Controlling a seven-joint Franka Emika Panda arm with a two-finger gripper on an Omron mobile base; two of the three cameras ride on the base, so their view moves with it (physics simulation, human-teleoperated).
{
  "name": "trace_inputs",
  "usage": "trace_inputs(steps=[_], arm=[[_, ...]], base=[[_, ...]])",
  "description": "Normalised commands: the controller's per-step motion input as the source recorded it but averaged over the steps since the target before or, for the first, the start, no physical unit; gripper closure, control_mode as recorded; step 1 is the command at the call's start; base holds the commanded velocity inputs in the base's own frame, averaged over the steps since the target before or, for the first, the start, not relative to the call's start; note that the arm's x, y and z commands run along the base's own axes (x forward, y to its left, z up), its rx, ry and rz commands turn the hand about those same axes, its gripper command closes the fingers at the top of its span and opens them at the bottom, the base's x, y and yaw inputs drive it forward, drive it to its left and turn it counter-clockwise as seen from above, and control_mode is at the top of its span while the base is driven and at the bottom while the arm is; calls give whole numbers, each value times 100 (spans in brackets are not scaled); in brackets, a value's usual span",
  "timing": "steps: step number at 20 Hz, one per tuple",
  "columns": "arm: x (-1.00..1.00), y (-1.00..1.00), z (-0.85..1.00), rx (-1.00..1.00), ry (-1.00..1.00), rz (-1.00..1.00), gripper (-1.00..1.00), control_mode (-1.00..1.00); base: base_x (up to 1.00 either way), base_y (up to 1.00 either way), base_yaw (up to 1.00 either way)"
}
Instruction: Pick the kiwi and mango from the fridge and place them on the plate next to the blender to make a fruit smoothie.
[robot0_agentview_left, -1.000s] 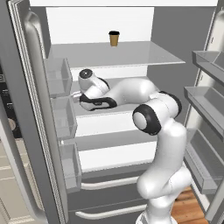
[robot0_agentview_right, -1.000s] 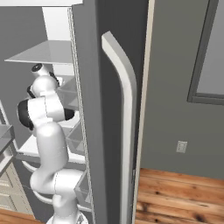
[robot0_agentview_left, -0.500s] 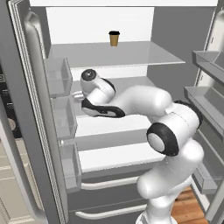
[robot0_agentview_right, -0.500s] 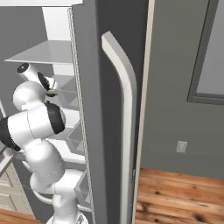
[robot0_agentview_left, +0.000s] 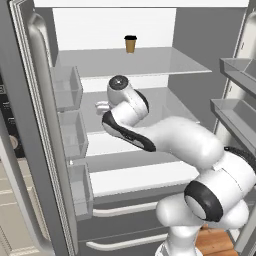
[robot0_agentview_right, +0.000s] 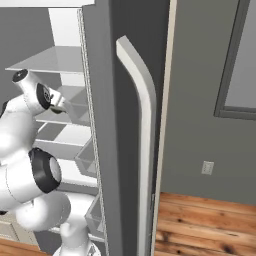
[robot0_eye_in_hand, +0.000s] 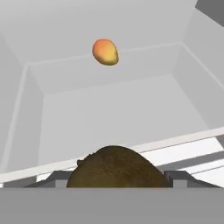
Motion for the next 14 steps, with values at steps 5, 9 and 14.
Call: trace_inputs(steps=[5, 9, 14], arm=[[-70, -65, 39, 13, 1, -14, 100, -100], [-78, -69, 9, 15, 0, -15, 100, -100], [-66, -65, 3, 9, 1, -12, 100, -100]], base=[[0, 0, 0], [0, 0, 0], [0, 0, 0]])
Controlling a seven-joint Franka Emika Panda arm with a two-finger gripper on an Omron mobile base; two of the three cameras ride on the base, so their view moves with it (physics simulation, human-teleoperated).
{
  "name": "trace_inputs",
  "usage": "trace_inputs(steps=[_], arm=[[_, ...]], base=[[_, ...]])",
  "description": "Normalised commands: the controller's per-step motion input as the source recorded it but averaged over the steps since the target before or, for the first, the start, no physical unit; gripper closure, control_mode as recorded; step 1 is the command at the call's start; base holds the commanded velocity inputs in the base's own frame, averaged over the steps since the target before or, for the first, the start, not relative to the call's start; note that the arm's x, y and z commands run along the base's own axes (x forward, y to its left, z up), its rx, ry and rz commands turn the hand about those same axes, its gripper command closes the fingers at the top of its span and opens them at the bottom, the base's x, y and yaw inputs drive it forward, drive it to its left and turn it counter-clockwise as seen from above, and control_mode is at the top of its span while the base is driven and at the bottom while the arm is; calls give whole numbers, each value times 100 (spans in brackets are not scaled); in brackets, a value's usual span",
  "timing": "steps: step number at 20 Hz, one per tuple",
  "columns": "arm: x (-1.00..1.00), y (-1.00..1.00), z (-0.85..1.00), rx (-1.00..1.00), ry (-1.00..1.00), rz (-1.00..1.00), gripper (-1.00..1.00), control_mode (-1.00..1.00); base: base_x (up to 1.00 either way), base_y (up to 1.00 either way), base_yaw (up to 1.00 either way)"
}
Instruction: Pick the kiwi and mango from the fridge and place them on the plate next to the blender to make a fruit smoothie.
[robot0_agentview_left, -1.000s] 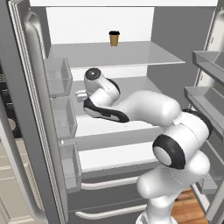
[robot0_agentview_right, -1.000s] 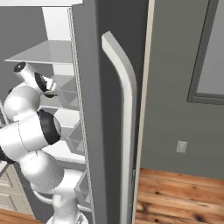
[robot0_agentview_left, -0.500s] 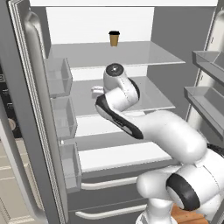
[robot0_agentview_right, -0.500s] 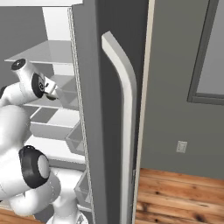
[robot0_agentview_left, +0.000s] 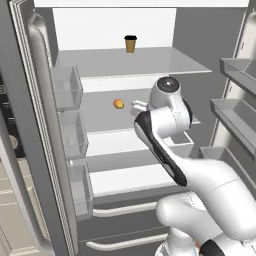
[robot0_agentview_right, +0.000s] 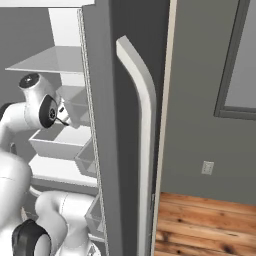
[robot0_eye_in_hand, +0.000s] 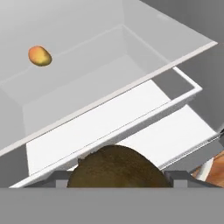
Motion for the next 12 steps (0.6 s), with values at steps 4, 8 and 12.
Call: trace_inputs(steps=[4, 8, 12], arm=[[-52, -45, 11, 0, 6, -12, 100, -100], [-46, -47, 2, 0, 5, -8, 100, -100], [-33, -15, 0, 0, 4, -4, 100, -100]], base=[[0, 0, 0], [0, 0, 0], [0, 0, 0]])
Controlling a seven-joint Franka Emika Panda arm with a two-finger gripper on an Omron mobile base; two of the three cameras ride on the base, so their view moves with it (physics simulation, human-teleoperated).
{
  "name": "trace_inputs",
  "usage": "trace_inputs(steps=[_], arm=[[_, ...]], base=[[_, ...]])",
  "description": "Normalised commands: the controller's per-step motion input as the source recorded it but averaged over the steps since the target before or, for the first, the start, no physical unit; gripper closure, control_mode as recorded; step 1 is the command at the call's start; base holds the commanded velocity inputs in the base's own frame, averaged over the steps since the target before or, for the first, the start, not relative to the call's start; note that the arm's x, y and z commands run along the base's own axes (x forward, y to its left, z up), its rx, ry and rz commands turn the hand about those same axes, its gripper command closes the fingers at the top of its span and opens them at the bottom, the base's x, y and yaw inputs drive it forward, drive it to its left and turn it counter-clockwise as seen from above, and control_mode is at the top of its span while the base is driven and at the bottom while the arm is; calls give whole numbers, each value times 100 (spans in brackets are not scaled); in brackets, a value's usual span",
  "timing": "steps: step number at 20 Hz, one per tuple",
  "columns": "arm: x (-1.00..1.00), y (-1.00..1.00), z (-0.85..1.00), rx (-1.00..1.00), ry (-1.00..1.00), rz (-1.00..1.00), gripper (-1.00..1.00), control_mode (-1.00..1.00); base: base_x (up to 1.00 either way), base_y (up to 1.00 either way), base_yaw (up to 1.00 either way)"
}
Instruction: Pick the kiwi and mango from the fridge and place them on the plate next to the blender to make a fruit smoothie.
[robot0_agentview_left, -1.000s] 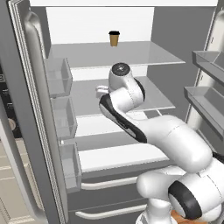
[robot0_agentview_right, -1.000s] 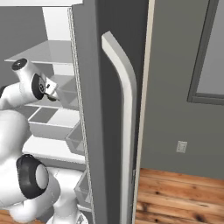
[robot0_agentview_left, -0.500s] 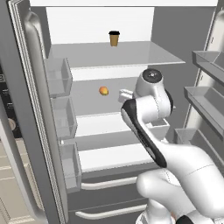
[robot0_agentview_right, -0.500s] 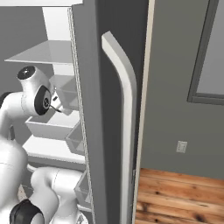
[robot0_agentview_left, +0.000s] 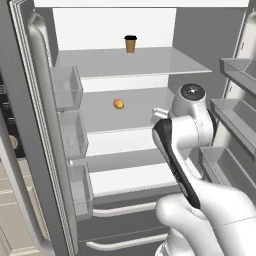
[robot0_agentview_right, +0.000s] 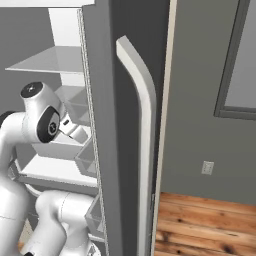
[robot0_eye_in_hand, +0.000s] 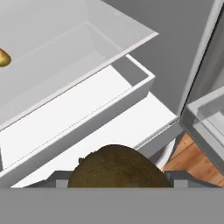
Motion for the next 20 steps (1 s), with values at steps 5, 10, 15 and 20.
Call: trace_inputs(steps=[5, 10, 15, 20], arm=[[-4, 0, 0, 0, 7, 1, 100, -100], [-12, 0, -1, 0, 1, 0, 100, 100], [0, 0, 0, 0, 0, 0, 100, 100], [0, 0, 0, 0, 0, 0, 100, 100]], base=[[0, 0, 0], [-24, 0, 0], [-87, 21, 0], [-80, 37, -2]])
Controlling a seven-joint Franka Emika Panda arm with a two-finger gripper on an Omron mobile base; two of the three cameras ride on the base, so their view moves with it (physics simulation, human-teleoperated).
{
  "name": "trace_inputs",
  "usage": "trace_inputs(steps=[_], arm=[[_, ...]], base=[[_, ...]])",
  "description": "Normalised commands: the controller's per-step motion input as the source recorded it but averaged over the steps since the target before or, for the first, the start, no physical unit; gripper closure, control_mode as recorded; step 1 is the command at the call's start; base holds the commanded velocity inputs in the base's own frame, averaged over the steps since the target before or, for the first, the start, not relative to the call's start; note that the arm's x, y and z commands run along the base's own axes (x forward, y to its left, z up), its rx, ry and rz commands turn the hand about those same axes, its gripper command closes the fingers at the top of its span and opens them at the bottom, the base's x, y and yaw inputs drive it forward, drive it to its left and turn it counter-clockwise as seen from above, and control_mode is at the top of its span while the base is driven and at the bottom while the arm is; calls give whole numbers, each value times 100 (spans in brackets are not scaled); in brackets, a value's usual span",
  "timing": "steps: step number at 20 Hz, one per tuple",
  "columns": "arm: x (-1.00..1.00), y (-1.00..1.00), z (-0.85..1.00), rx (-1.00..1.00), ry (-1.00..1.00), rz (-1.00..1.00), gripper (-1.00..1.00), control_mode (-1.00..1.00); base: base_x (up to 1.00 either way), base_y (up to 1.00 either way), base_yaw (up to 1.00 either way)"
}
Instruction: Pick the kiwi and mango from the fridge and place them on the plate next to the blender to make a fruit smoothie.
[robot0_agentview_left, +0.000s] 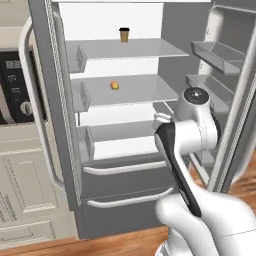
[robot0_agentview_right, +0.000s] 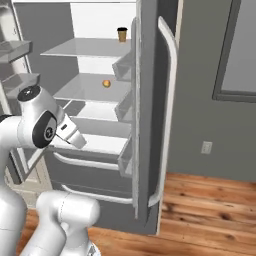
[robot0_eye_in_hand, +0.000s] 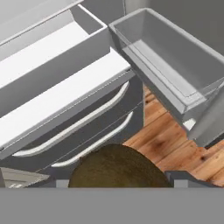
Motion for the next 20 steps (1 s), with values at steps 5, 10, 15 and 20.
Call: trace_inputs(steps=[5, 10, 15, 20], arm=[[0, 0, 0, 0, 0, 0, 100, 100], [0, 0, 0, 0, 0, 0, 100, 100], [0, 0, 0, 0, 0, 0, 100, 100], [0, 0, 0, 0, 0, 0, 100, 100]], base=[[-65, 52, -28], [-46, 55, -45], [-32, 40, -58], [-35, 33, -71]])
